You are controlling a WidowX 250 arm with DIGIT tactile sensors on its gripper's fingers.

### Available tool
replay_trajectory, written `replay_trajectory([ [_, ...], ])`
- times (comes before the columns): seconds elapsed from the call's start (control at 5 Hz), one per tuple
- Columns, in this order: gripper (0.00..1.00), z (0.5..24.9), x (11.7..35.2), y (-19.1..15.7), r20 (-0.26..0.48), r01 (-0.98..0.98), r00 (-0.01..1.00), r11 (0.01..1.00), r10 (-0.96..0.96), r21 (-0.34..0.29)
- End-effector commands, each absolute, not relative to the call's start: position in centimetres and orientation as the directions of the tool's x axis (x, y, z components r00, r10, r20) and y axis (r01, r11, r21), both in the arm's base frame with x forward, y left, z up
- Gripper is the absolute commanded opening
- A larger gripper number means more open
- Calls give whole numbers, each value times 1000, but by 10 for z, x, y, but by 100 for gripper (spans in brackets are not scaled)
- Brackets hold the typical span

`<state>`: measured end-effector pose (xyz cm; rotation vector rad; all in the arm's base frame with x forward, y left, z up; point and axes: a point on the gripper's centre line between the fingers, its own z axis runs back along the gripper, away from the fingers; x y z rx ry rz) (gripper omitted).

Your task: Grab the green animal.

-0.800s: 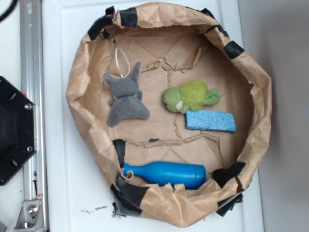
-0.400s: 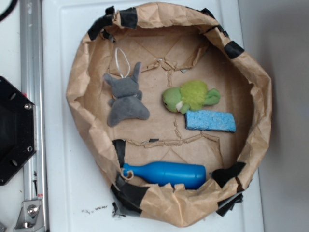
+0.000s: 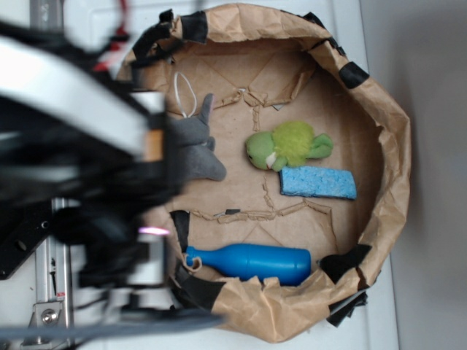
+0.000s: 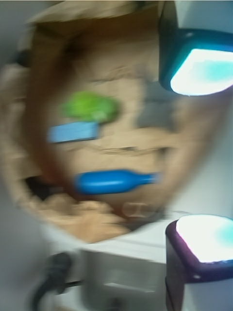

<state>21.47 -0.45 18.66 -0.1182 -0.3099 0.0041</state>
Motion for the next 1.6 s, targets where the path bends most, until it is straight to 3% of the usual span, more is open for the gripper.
replay_trajectory([
  [0.0, 100, 126, 261, 26, 232, 67, 970, 997, -71, 26],
  [0.2, 100, 93, 273, 39, 278, 113, 953, 992, -124, 56],
  [0.4, 100, 82, 303, 34, 278, 170, 941, 979, -196, 113],
  [0.6, 100, 59, 321, 37, 190, 204, 954, 967, -232, 155],
  [0.8, 93, 40, 336, 44, 117, 218, 964, 962, -238, 163],
  [1.0, 0, 33, 333, 45, 91, 230, 965, 961, -246, 153],
  [1.2, 0, 36, 318, 50, 66, 241, 965, 960, -252, 139],
  [1.4, 0, 75, 298, 49, 9, 253, 966, 949, -259, 189],
])
